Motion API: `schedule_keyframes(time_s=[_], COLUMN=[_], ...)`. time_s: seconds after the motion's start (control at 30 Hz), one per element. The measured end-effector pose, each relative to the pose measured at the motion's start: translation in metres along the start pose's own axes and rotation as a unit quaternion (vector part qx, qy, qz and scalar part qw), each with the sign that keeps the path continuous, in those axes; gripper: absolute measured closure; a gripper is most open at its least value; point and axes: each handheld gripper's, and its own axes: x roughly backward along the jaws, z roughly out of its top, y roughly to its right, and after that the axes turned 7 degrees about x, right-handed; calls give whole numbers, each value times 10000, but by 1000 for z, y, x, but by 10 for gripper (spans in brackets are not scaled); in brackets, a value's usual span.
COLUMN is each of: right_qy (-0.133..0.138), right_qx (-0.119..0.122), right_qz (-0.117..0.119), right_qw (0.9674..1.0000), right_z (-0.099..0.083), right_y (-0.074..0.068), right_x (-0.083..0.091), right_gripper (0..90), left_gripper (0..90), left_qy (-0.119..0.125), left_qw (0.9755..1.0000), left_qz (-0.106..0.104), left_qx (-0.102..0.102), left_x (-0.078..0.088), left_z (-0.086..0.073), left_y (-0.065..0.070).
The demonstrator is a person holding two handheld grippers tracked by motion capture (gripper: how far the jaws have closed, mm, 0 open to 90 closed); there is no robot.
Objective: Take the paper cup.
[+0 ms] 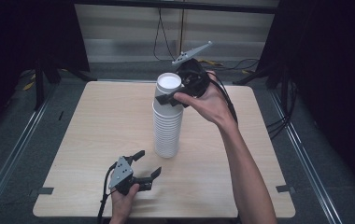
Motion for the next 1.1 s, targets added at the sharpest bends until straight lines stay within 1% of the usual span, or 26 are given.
schedule_keyframes(time_s=[0.17,0.23,0.27,0.47,0.73,0.97,1.03,1.1], right_qy=[54,73,74,85,45,17,-3,-3], right_qx=[-6,-5,8,20,40,44,35,40], right_qz=[-9,8,14,-17,-63,-54,-44,-31], right_qw=[10000,10000,10000,10000,10000,10000,10000,10000], right_z=[0,0,1,2,4,5,5,6], right_y=[1,1,1,1,0,0,1,0], right_x=[2,3,3,5,5,6,6,6], right_gripper=[192,195,197,205,213,214,215,216], left_gripper=[160,159,160,159,160,159,160,159], left_qy=[-11,-32,-22,-18,-36,-42,-64,-41], left_qw=[10000,10000,10000,10000,10000,10000,10000,10000], left_qz=[-1,-11,-8,-9,-7,-17,-19,-18], left_qx=[-13,-65,-1,1,-19,-15,-45,-18], left_x=[0,0,0,0,0,0,0,0], left_z=[0,0,0,0,0,0,0,0], left_y=[0,-1,0,0,0,0,-1,0])
